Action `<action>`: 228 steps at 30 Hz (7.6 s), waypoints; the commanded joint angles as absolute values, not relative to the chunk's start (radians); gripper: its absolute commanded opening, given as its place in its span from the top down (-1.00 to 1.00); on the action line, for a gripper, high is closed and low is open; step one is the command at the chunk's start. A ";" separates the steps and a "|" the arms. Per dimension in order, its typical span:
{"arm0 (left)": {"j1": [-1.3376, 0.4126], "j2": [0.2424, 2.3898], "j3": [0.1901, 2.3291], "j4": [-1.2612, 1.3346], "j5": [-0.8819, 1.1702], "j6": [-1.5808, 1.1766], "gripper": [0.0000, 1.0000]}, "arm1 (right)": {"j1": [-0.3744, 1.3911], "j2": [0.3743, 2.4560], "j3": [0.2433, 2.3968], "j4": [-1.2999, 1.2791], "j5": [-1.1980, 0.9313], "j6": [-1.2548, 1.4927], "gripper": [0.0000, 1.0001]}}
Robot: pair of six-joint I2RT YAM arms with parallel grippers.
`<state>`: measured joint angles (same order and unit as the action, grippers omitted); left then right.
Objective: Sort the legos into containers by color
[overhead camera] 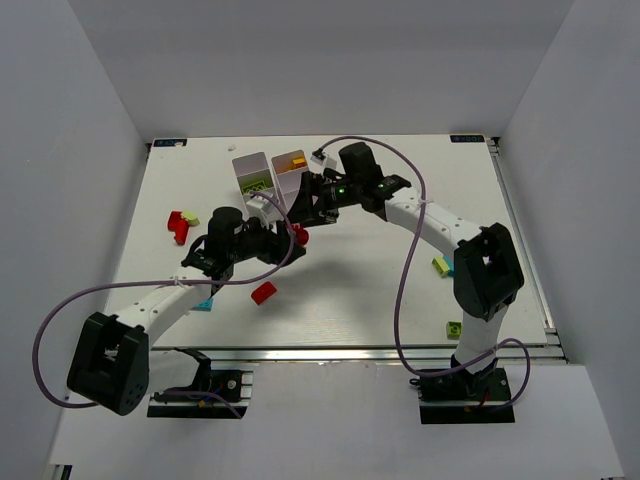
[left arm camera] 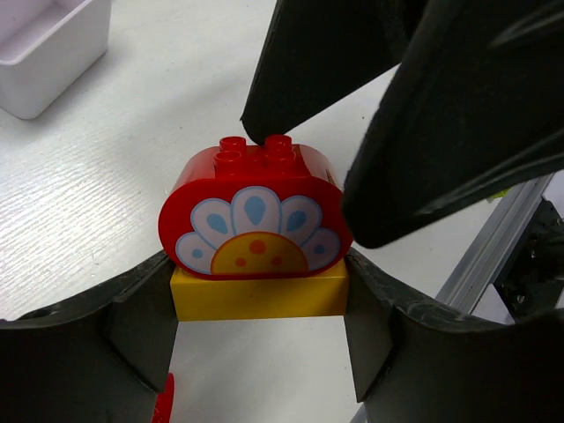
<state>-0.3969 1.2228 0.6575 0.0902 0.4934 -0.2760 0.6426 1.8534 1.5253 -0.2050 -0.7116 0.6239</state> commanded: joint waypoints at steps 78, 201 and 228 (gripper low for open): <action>-0.035 1.137 1.003 -0.281 0.445 -0.535 0.66 | 0.607 2.233 1.953 -0.213 -0.512 -1.322 0.86; -0.134 1.433 1.363 -0.347 -0.004 -0.508 -0.96 | 0.429 1.728 1.347 -1.085 -1.151 -1.913 -0.79; 0.098 0.970 0.991 -0.638 -0.146 -0.512 -0.95 | 0.980 2.335 1.873 -0.575 -0.658 -1.144 -0.71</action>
